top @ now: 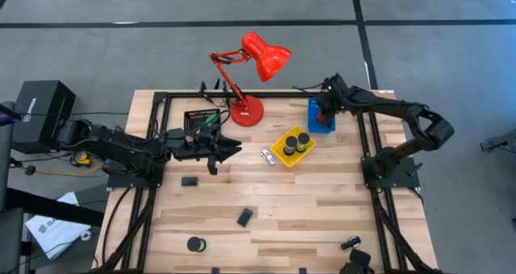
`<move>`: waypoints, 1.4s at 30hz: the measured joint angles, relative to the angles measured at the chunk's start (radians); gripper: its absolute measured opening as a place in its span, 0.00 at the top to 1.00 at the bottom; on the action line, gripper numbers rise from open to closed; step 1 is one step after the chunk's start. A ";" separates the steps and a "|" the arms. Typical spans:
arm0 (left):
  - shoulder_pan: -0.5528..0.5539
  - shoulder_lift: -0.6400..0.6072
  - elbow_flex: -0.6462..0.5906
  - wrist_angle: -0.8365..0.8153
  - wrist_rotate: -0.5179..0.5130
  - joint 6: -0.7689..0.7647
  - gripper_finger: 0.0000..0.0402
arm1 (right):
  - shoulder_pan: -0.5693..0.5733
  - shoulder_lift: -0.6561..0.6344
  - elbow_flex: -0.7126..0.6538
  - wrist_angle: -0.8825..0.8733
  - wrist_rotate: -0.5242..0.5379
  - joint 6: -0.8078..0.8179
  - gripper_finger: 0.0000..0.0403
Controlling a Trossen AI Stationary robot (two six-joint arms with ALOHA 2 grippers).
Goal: Pick & Place Office items
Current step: Put the black digital clock into the blue bin
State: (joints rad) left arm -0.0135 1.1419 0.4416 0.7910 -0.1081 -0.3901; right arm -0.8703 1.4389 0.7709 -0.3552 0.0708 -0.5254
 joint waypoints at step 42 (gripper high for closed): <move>-0.004 0.000 0.000 -0.001 -0.004 -0.007 0.73 | 0.968 -0.332 -0.011 -0.026 0.169 0.741 0.74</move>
State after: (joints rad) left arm -0.0176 1.1419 0.4416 0.7900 -0.1118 -0.3975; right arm 0.0980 1.1071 0.7597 -0.3814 0.2394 0.2160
